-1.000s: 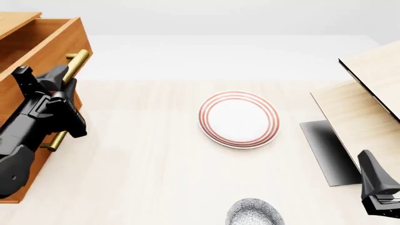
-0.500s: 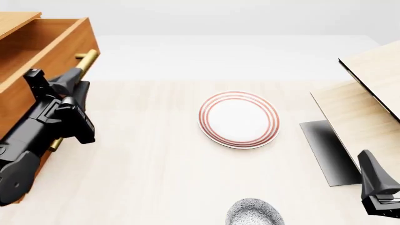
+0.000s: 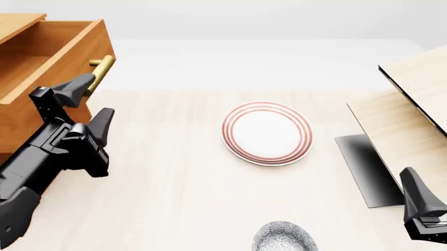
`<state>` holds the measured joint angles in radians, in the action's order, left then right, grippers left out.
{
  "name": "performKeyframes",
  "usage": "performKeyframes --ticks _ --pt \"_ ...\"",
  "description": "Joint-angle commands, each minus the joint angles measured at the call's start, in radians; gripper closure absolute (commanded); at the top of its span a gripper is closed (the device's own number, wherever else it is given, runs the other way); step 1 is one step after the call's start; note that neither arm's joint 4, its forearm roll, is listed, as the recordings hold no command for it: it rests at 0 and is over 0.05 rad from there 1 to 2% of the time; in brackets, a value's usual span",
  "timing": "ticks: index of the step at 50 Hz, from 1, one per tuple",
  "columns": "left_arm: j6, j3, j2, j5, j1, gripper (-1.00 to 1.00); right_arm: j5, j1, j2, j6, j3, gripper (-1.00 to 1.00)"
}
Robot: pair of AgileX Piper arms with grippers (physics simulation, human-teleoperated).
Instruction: Open the top drawer of the cabinet and put the bowl in it.
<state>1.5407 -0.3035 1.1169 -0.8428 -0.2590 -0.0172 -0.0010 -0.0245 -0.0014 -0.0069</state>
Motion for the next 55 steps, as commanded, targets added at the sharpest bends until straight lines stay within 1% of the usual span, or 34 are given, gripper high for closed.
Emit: performKeyframes --ticks 1,3,4,9,10,13,16,17,18,20,21,22,24,25,27,28,30,31,34,35,37,38,39,40,41,43,44,45,46,47,48,50,53,55 --pt "-0.010 -0.016 -0.062 0.062 -0.121 -1.00 0.007 0.000 0.008 0.000 0.001 -1.00" --pt "-0.004 -0.012 -0.102 0.086 -0.123 -1.00 0.007 0.000 0.008 0.000 0.001 -1.00" --pt "0.022 0.003 -0.104 0.052 -0.126 -1.00 0.007 0.000 0.008 0.000 0.001 -1.00" --pt "0.044 0.020 -0.136 0.053 -0.156 -1.00 0.007 0.000 0.009 0.000 0.001 -1.00" --pt "0.041 0.017 -0.156 0.074 -0.160 -1.00 0.007 0.000 0.009 0.000 0.001 -1.00" --pt "0.045 0.026 -0.170 0.073 -0.172 -1.00 0.007 0.000 0.009 0.000 0.001 -1.00" --pt "0.020 0.011 -0.197 0.117 -0.177 -1.00 0.007 0.000 0.009 0.001 0.001 -1.00" --pt "-0.012 -0.005 -0.211 0.154 -0.188 -1.00 0.007 0.000 0.009 0.000 0.001 -1.00" --pt "-0.077 -0.055 -0.232 0.237 -0.219 -1.00 0.007 0.000 0.009 0.000 0.001 -1.00" --pt "-0.076 -0.044 -0.258 0.251 -0.194 -1.00 0.007 0.000 0.008 0.001 0.001 -1.00" --pt "-0.141 -0.086 -0.296 0.324 -0.192 -1.00 0.007 0.000 0.008 0.000 0.001 -1.00" --pt "-0.141 -0.087 -0.298 0.327 -0.192 -1.00 0.007 0.000 0.008 0.000 0.001 -1.00" --pt "-0.228 -0.136 -0.372 0.448 -0.156 -1.00 0.007 0.000 0.009 0.000 0.001 -1.00" --pt "-0.290 -0.179 -0.403 0.525 -0.141 -1.00 0.007 0.000 0.009 0.000 0.001 -1.00" --pt "-0.346 -0.221 -0.402 0.582 -0.146 -1.00 0.007 0.000 0.009 0.001 0.001 -1.00" --pt "-0.383 -0.239 -0.418 0.629 -0.123 -1.00 0.007 0.000 0.009 0.000 0.001 -1.00" --pt "-0.434 -0.278 -0.391 0.660 -0.141 -1.00 0.007 0.000 0.008 0.000 0.001 -1.00" --pt "-0.497 -0.318 -0.408 0.730 -0.111 -1.00 0.007 0.000 0.008 0.000 0.001 -1.00" --pt "-0.624 -0.411 -0.334 0.808 -0.140 -1.00 0.007 0.000 0.009 0.000 0.001 -1.00" --pt "-0.643 -0.416 -0.347 0.829 -0.112 -1.00 0.007 0.000 0.009 0.000 0.001 -1.00" --pt "-0.655 -0.431 -0.315 0.829 -0.128 -1.00 0.007 0.000 0.008 0.000 0.001 -1.00" --pt "-0.688 -0.454 -0.303 0.859 -0.121 -1.00 0.007 0.000 0.009 0.000 0.001 -1.00" --pt "-0.715 -0.483 -0.278 0.858 -0.155 -1.00 0.007 0.000 0.008 0.000 0.001 -1.00" --pt "-0.728 -0.489 -0.290 0.880 -0.130 -1.00 0.007 0.000 0.009 0.001 0.001 -1.00" --pt "-0.718 -0.480 -0.310 0.889 -0.093 -1.00 0.007 0.000 0.009 0.000 0.001 -1.00" --pt "-0.738 -0.504 -0.310 0.898 -0.100 -1.00 0.007 0.000 0.008 0.000 0.001 -1.00" --pt "-0.747 -0.513 -0.317 0.921 -0.080 -1.00 0.007 0.000 0.009 0.000 0.001 -1.00" --pt "-0.736 -0.514 -0.304 0.906 -0.100 -1.00 0.007 0.000 0.009 0.000 0.001 -1.00" --pt "-0.761 -0.536 -0.295 0.908 -0.125 -1.00 0.007 0.000 0.008 0.001 0.001 -1.00" --pt "-0.788 -0.551 -0.315 0.938 -0.094 -1.00 0.007 0.000 0.009 0.000 0.001 -1.00" --pt "-0.815 -0.581 -0.292 0.961 -0.107 -1.00 0.007 0.000 0.008 0.000 0.001 -1.00" --pt "-0.814 -0.571 -0.326 0.979 -0.054 -1.00 0.007 0.000 0.009 0.000 0.001 -1.00" --pt "-0.906 -0.630 -0.316 1.056 -0.030 -1.00 0.007 0.000 0.008 0.000 0.001 -1.00" --pt "-0.926 -0.655 -0.282 1.095 -0.030 -1.00 0.007 0.000 0.009 0.000 0.001 -1.00"
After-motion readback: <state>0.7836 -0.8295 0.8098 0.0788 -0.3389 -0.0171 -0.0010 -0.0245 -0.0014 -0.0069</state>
